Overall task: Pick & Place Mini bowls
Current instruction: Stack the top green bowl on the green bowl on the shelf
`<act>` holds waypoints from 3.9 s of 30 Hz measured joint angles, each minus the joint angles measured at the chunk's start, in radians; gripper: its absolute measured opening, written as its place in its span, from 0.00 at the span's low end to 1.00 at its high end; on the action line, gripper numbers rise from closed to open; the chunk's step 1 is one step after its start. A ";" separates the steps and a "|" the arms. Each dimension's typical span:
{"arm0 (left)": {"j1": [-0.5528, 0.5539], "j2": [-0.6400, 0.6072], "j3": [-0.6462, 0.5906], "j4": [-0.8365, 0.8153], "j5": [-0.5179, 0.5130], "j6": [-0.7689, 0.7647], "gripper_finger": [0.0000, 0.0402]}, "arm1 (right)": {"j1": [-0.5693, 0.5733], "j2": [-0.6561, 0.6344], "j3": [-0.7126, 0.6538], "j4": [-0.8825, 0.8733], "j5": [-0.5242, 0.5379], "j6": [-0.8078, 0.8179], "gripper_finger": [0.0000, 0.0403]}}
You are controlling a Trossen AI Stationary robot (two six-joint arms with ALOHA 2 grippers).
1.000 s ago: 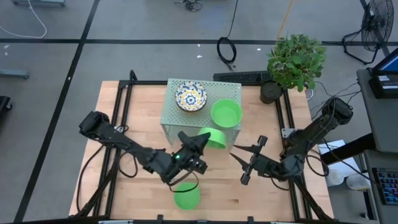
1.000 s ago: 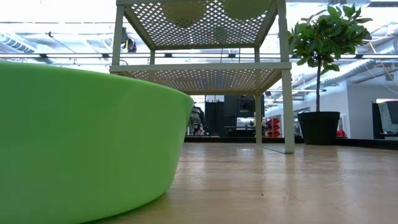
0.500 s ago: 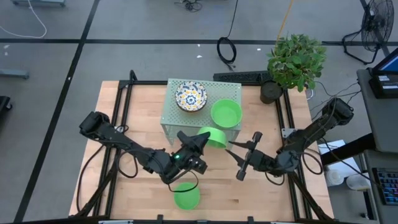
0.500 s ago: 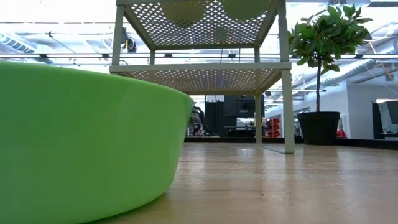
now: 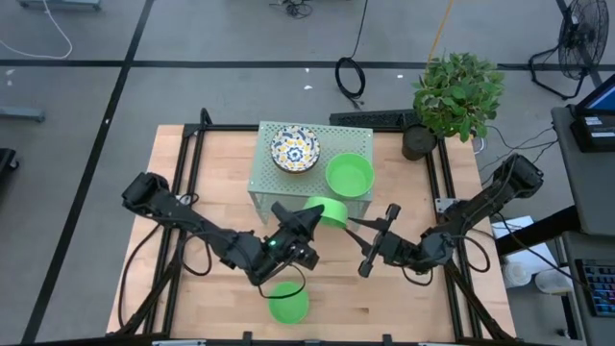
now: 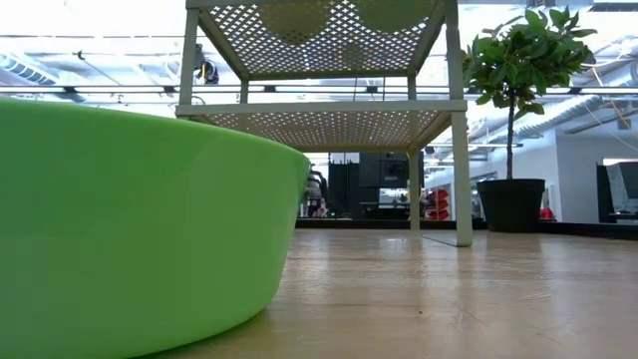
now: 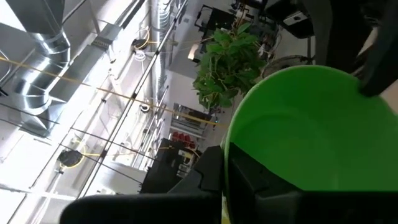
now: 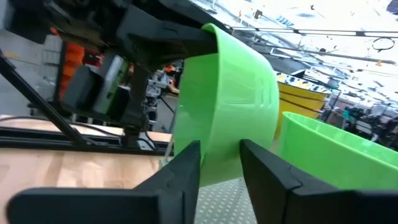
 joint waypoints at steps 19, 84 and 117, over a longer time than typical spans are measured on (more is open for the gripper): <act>-0.070 -0.002 0.000 -0.167 0.017 -0.498 0.07 | 0.000 0.000 -0.001 0.000 0.028 -0.075 0.00; -0.323 -0.034 -0.001 -0.421 0.024 -1.062 0.79 | -0.386 -0.039 1.208 -1.635 -0.411 0.362 0.00; -0.271 -0.034 -0.001 -0.523 0.027 -1.164 0.77 | -0.826 -0.032 1.101 -2.056 -0.977 0.647 0.00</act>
